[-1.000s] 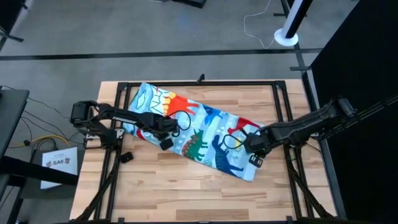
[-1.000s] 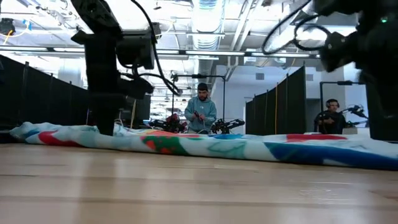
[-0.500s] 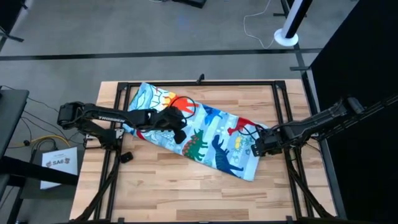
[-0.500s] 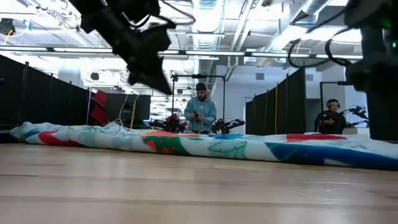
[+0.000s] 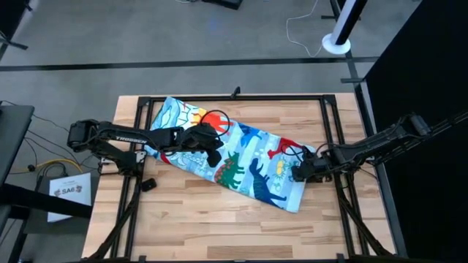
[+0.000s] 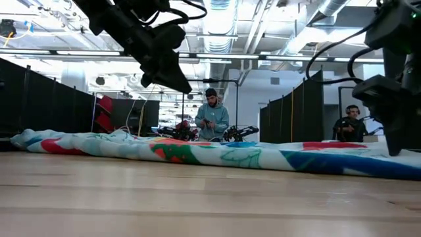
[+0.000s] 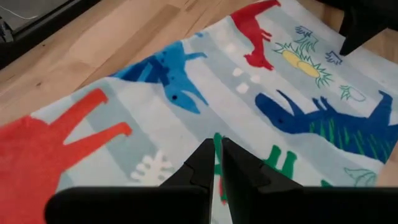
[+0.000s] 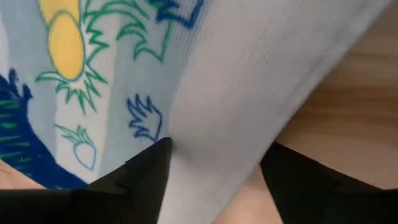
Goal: Roll towel
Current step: Roll the multicolor dinosaur print towel
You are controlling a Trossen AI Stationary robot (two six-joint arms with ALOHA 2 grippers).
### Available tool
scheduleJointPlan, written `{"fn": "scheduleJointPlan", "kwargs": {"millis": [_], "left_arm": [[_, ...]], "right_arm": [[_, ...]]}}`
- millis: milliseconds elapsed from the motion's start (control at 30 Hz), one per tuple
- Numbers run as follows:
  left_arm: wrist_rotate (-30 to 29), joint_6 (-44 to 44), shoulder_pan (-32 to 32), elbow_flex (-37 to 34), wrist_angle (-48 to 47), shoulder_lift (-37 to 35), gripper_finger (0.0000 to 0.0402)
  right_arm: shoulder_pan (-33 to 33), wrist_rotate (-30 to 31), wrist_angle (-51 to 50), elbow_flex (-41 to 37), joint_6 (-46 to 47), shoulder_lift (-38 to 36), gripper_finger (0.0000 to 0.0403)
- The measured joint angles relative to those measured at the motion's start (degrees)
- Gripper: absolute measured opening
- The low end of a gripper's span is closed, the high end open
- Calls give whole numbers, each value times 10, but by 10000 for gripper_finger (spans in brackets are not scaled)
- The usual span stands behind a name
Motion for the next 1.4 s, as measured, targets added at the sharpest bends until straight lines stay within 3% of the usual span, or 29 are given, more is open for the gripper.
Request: {"fn": "scheduleJointPlan", "kwargs": {"millis": [100,200,267,433,567,800,900,1100,1400], "left_arm": [[0,0,0,0,0,0,13],[0,-1,0,0,1,0,13],[1,-4,0,1,6,7,13],[37,-13,-3,1,42,54,13],[55,-11,-14,29,103,126,13],[113,99,-22,216,153,279,13],[144,132,-22,309,116,364,13],[149,196,-19,470,-84,476,13],[138,214,-20,502,-158,506,13]], "right_arm": [[-6,1,-5,-1,-28,0,157],[-6,9,-12,-3,-62,2,55],[-6,11,-26,5,-87,0,20],[-6,16,-198,78,-137,3,16],[-18,3,-259,127,-180,2,15],[-64,-2,-225,136,-223,6,15],[-84,2,-213,136,-258,11,15],[-119,7,-161,136,-321,18,15],[-166,21,-79,135,-430,52,15]]}}
